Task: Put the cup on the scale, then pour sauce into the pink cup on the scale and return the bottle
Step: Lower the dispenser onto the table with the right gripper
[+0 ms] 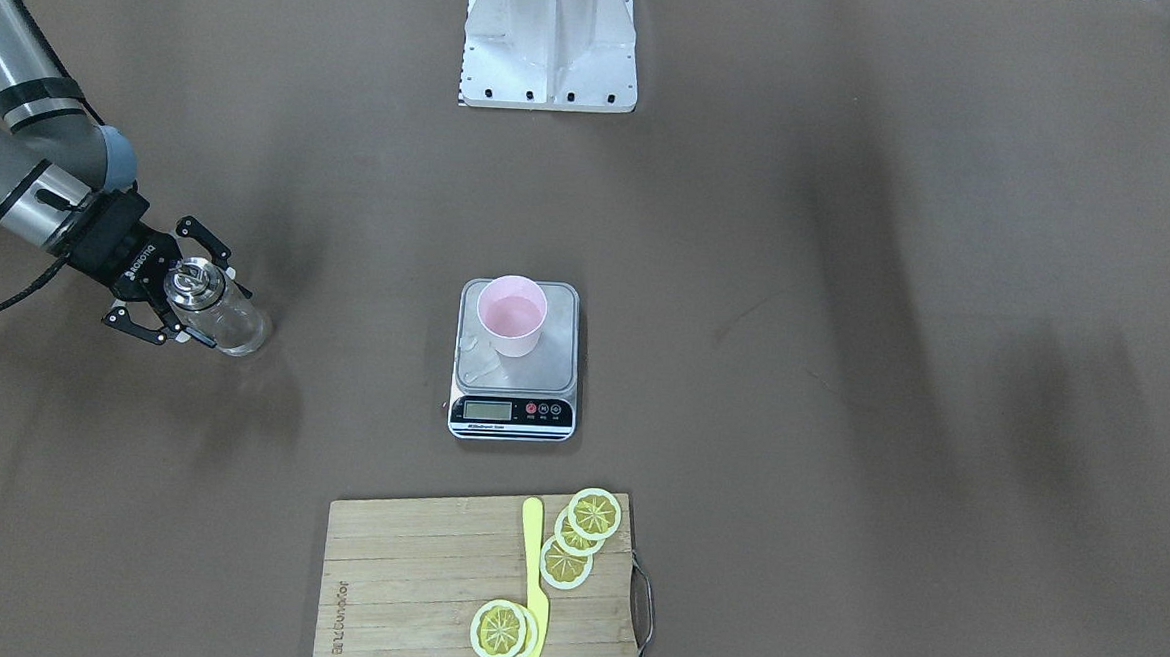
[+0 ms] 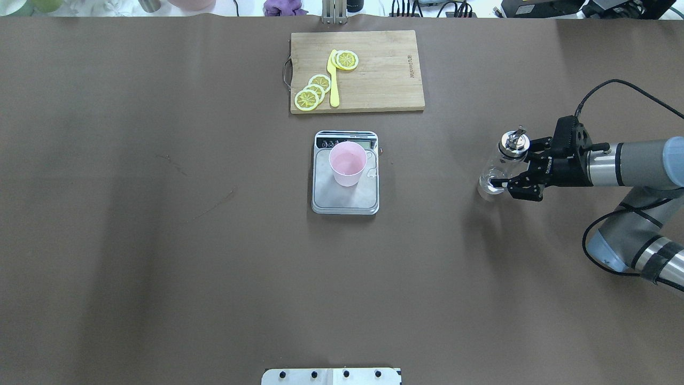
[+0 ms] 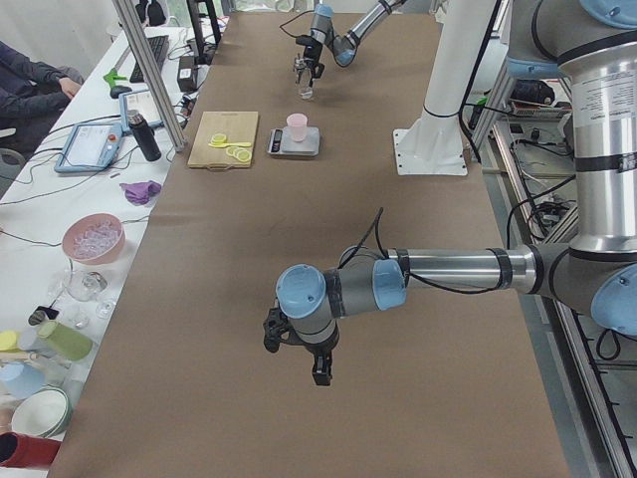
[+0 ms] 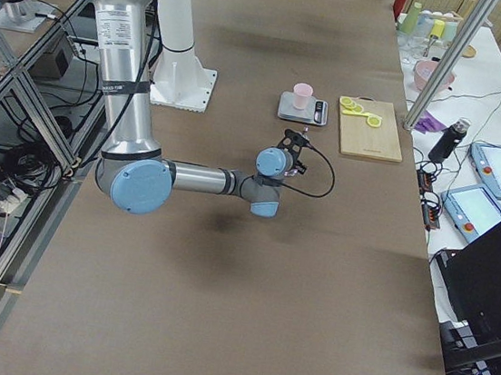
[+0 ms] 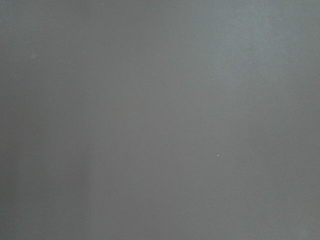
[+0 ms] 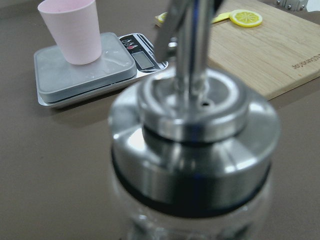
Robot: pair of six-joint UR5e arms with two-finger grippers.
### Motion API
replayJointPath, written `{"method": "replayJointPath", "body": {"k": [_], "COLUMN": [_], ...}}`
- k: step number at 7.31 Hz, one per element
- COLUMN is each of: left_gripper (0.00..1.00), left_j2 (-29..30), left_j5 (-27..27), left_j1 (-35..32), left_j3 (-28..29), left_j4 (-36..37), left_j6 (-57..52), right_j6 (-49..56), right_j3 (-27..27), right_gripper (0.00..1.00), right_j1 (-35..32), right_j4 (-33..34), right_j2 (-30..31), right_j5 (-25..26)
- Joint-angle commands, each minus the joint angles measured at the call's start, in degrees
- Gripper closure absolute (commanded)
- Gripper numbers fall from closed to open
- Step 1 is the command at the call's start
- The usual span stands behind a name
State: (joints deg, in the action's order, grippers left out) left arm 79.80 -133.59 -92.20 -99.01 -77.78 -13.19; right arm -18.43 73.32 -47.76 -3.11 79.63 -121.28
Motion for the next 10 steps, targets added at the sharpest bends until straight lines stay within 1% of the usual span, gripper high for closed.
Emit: {"method": "replayJointPath", "body": {"k": [1, 8, 9, 10], "left_gripper": [0.01, 0.01, 0.01, 0.01], "left_j2": [0.0, 0.0, 0.0, 0.0], "left_j5": [0.0, 0.0, 0.0, 0.0], "left_j1": [0.0, 0.0, 0.0, 0.0], "left_j3": [0.0, 0.0, 0.0, 0.0], "left_j4": [0.0, 0.0, 0.0, 0.0], "left_j6": [0.0, 0.0, 0.0, 0.0], "right_j6": [0.8, 1.6, 1.1, 0.6], "right_j3": [-0.2, -0.3, -0.3, -0.3], "right_gripper": [1.0, 1.0, 0.61, 0.15], "right_j1": [0.0, 0.5, 0.5, 0.5], "right_j4": [0.0, 0.0, 0.0, 0.0], "right_j2": [0.0, 0.1, 0.1, 0.1], "right_j5": [0.3, 1.7, 1.8, 1.7]}}
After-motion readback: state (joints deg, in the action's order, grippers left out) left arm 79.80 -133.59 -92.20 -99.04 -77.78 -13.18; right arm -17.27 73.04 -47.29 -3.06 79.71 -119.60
